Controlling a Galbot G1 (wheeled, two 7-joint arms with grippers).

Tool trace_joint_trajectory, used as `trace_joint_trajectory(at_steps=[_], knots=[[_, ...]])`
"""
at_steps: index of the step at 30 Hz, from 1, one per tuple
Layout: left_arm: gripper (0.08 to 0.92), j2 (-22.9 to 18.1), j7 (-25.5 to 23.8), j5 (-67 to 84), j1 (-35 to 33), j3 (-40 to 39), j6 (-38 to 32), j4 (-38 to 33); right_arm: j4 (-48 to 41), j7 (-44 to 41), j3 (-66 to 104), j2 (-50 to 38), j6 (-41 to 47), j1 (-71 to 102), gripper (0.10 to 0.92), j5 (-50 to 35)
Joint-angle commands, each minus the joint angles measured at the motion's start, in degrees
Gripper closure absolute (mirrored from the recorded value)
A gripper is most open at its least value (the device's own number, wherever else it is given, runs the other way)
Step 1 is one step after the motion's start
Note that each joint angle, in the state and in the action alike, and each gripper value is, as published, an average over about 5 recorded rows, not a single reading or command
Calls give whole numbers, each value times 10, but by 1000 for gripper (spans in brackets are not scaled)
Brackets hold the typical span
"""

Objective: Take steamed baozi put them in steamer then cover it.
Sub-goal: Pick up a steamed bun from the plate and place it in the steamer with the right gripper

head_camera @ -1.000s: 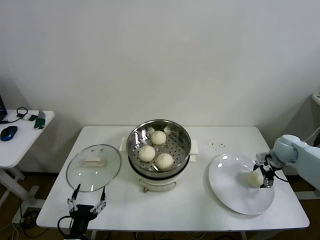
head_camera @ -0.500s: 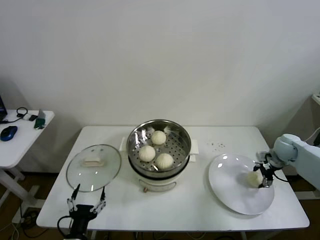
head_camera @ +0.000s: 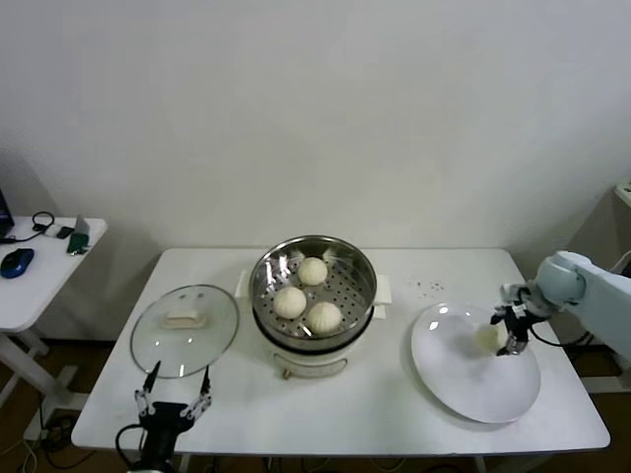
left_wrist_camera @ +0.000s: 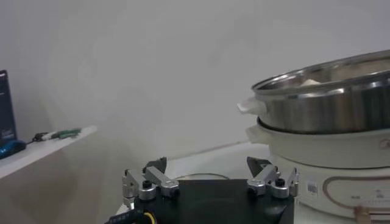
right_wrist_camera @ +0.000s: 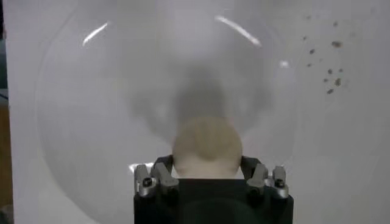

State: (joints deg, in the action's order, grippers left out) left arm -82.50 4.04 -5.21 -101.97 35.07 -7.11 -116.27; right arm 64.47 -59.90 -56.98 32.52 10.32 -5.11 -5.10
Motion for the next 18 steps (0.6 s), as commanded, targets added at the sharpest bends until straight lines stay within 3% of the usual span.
trace_joint_trajectory(at_steps=[1,11,18], knots=[[177,0,-1,-1,0,-7,1,-3,-8,9,-204,63,34,-266,313,-194],[177,-2,-6,-1,-6,-31,8,-22,-21,18,-361,244,53,-466,312,-403],[177,2,-8,-2,-17,-37,5,-32,2,44,-377,338,82,-473,312,-467]])
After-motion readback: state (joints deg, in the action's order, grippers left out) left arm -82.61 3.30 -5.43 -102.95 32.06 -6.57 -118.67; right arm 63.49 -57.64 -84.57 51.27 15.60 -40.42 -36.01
